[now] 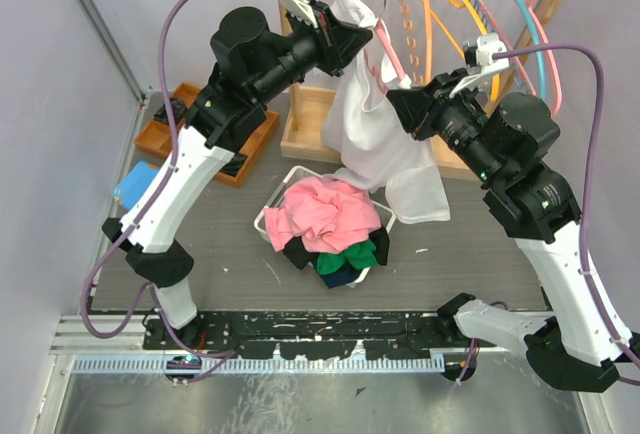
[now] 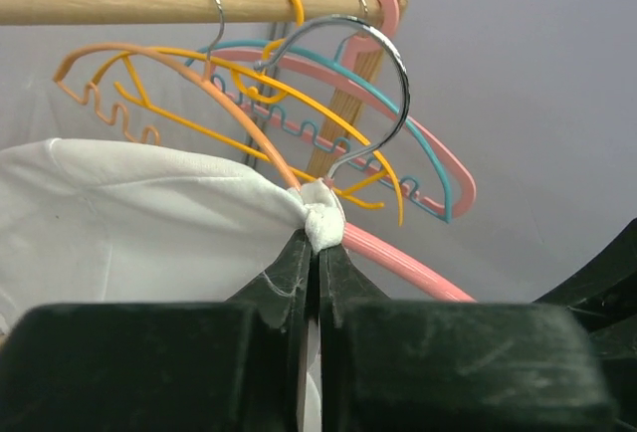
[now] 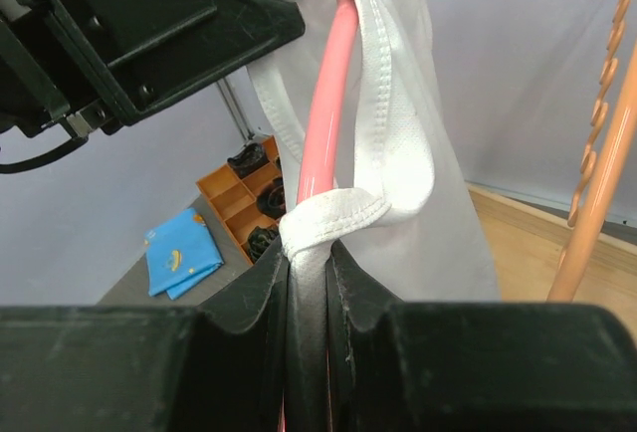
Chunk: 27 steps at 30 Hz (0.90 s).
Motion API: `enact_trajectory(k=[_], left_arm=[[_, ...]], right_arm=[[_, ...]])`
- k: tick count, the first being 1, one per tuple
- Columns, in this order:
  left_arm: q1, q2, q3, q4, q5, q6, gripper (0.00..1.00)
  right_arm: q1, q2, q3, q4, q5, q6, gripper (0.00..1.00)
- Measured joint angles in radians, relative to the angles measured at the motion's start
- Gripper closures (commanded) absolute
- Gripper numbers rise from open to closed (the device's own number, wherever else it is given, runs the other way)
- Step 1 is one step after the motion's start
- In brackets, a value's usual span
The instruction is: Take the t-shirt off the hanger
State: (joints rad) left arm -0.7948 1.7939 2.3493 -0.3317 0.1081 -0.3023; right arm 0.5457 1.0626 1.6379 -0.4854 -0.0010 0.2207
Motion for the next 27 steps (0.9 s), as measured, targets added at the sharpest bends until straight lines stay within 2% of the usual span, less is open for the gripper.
enact_trajectory(k=[5, 8, 14, 20, 27], left_arm=[[-0.008, -0.019, -0.031, -0.027, 0.008, 0.007, 0.4], [-0.011, -0.036, -0.047, -0.034, 0.006, 0.021, 0.29], [-0.011, -0.057, -0.047, -0.019, 0.001, 0.068, 0.26], [-0.011, -0.057, -0.086, 0.083, -0.002, 0.123, 0.25], [-0.011, -0.013, -0.09, 0.144, -0.013, 0.163, 0.3]], right_arm=[[0.0, -0.003, -0.002, 0.01, 0.009, 0.003, 0.99], [0.0, -0.005, -0.012, 0.016, 0.012, 0.003, 0.99], [0.0, -0.005, -0.03, 0.017, 0.011, 0.003, 0.99], [0.0, -0.005, -0.035, 0.023, 0.0, 0.003, 0.99], [0.0, -0.005, -0.039, 0.029, -0.024, 0.003, 1.0]])
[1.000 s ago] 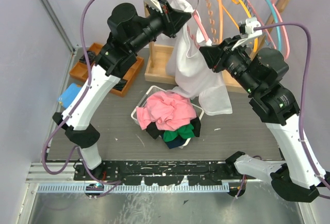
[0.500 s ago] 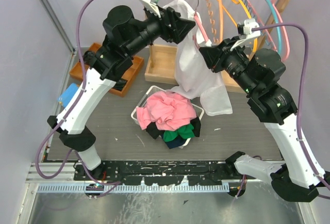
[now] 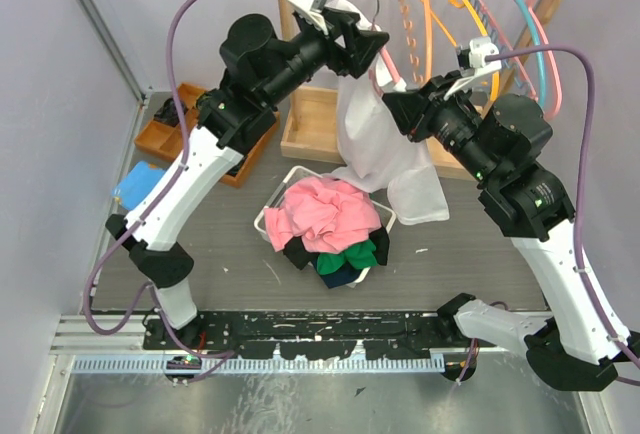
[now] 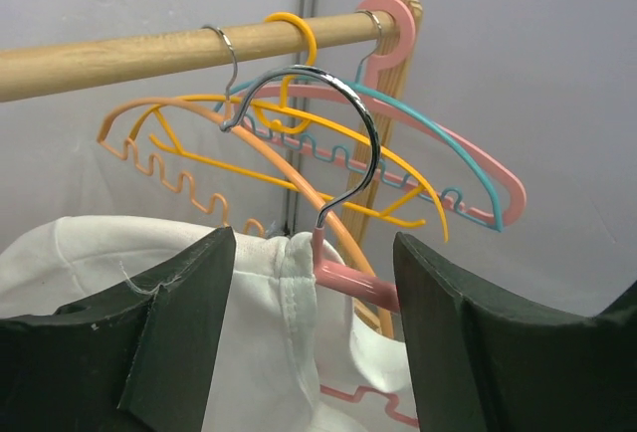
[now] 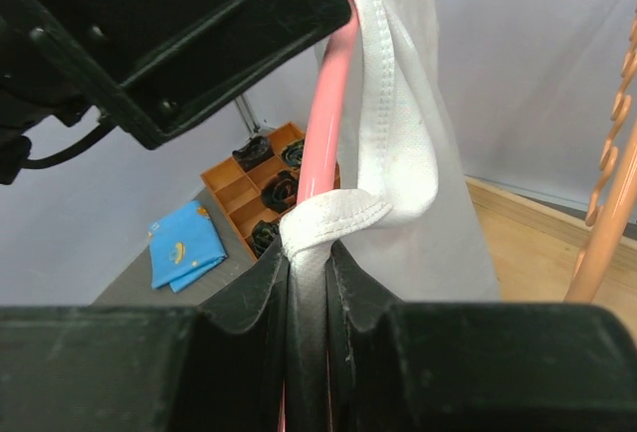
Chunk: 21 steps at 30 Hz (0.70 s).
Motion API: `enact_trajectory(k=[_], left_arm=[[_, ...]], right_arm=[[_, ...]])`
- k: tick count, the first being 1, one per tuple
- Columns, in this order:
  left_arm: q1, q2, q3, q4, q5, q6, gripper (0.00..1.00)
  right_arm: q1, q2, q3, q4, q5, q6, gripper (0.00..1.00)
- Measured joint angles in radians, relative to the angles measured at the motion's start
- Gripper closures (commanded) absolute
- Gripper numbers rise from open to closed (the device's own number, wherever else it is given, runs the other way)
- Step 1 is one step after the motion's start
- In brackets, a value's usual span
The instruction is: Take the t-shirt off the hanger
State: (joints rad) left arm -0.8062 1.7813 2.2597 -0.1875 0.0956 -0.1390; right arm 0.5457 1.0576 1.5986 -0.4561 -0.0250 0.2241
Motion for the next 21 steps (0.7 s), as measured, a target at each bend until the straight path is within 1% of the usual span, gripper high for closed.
enact_trajectory(k=[2, 5, 13, 19, 21], left_arm=[[0.0, 0.013, 0.0, 0.01, -0.002, 0.008, 0.36], [0.0, 0.025, 0.0, 0.014, -0.004, 0.02, 0.5], [0.0, 0.028, 0.0, 0.033, -0.007, 0.044, 0.71], [0.0, 0.028, 0.0, 0.036, -0.006, 0.035, 1.0], [0.0, 0.028, 0.0, 0.035, -0.004, 0.037, 1.0]], right_arm=[[0.0, 0.0, 0.0, 0.0, -0.005, 0.0, 0.99], [0.0, 0.0, 0.0, 0.0, -0.012, 0.0, 0.99], [0.0, 0.0, -0.001, 0.0, -0.042, 0.0, 0.99], [0.0, 0.0, -0.001, 0.0, -0.05, 0.0, 0.99], [0.0, -0.001, -0.001, 0.0, -0.05, 0.0, 0.97]])
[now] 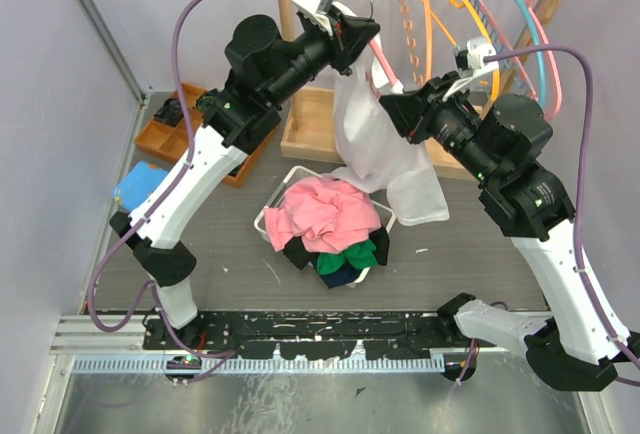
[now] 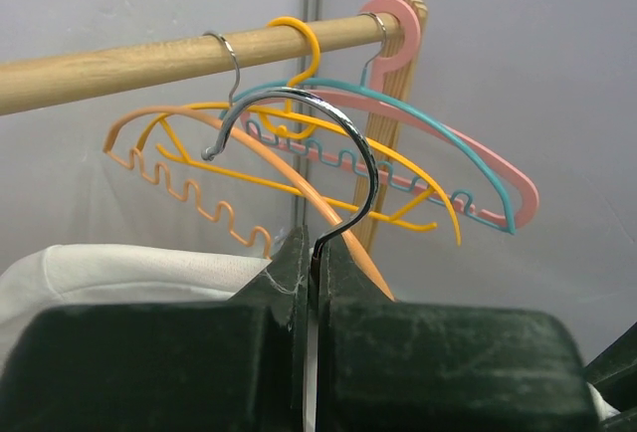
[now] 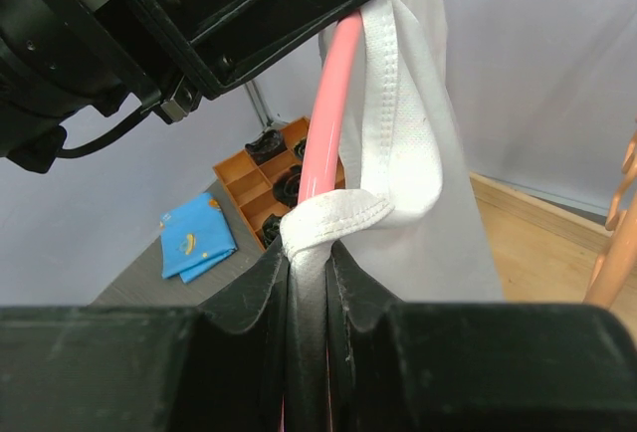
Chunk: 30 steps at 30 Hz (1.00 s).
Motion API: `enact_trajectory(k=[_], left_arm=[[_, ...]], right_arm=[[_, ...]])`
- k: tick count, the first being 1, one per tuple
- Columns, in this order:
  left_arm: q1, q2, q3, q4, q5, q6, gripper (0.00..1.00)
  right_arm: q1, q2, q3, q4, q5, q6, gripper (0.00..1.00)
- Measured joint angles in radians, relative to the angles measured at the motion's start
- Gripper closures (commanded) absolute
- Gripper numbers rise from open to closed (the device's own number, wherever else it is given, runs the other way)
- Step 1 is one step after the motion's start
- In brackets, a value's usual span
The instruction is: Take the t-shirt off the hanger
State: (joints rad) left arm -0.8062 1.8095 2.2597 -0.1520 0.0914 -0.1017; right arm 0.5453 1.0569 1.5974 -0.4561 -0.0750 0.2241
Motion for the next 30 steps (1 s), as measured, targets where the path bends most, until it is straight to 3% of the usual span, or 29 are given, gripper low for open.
enact_trajectory(k=[4, 9, 21, 30], left_arm=[[-0.001, 0.0, 0.0, -0.003, -0.006, -0.004, 1.0], [-0.004, 0.003, 0.007, -0.044, -0.089, -0.022, 1.0], [-0.003, 0.025, 0.135, -0.12, -0.219, -0.011, 1.0], [-0.003, 0.03, 0.153, -0.119, -0.249, -0.012, 1.0]], right_arm=[[0.0, -0.001, 0.001, -0.004, 0.0, 0.001, 0.61], [0.0, -0.012, 0.022, -0.015, -0.005, 0.011, 0.43], [0.0, -0.216, -0.019, -0.14, -0.029, 0.065, 0.4], [0.0, -0.265, -0.087, -0.273, -0.032, 0.07, 0.41]])
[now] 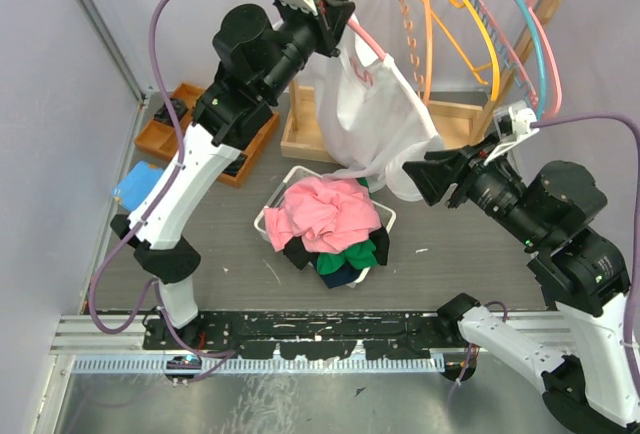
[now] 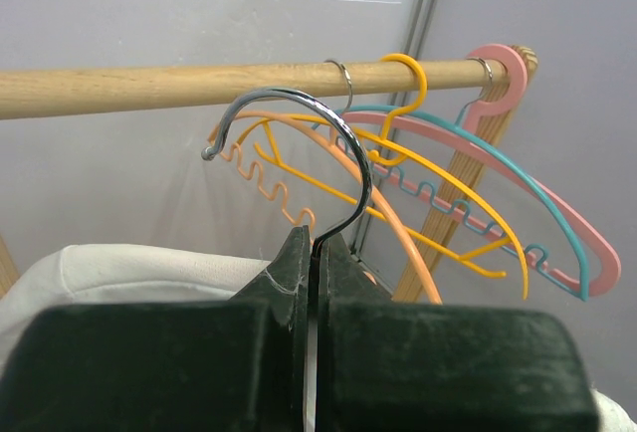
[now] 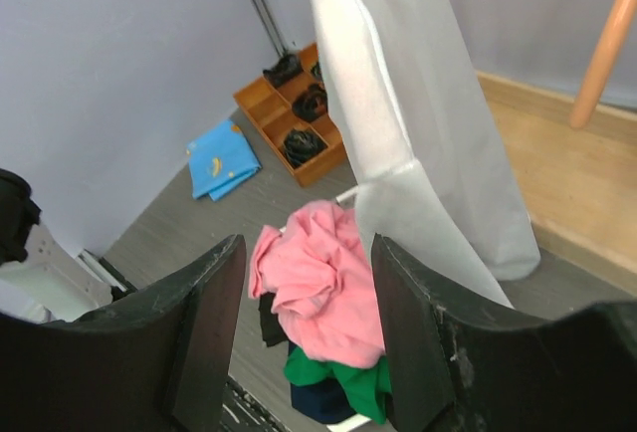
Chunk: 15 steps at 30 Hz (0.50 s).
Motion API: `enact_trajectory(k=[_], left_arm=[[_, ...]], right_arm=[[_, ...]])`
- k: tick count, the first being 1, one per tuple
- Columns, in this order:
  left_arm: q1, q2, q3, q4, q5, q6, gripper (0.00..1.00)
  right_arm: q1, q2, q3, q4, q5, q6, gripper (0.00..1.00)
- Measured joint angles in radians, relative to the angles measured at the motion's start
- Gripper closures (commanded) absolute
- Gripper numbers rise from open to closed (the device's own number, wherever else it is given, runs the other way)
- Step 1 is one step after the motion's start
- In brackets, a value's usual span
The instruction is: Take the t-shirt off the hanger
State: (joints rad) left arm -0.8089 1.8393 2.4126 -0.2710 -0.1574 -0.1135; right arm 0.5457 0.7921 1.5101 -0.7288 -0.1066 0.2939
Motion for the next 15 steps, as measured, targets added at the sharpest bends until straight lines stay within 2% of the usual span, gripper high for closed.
enact_trajectory(k=[3, 8, 15], left_arm=[[0.0, 0.0, 0.0, 0.0, -0.002, -0.003, 1.0], [0.0, 0.0, 0.0, 0.002, -0.011, -0.006, 1.0], [0.002, -0.019, -0.004, -0.003, -0.016, -0.006, 1.0]], right_arm=[[0.0, -0.014, -0.037, -0.032, 0.019, 0.0, 0.43], [0.0, -0.036, -0.072, -0.059, 0.062, 0.0, 0.5], [0.0, -0.055, -0.081, -0.067, 0.118, -0.003, 0.44]])
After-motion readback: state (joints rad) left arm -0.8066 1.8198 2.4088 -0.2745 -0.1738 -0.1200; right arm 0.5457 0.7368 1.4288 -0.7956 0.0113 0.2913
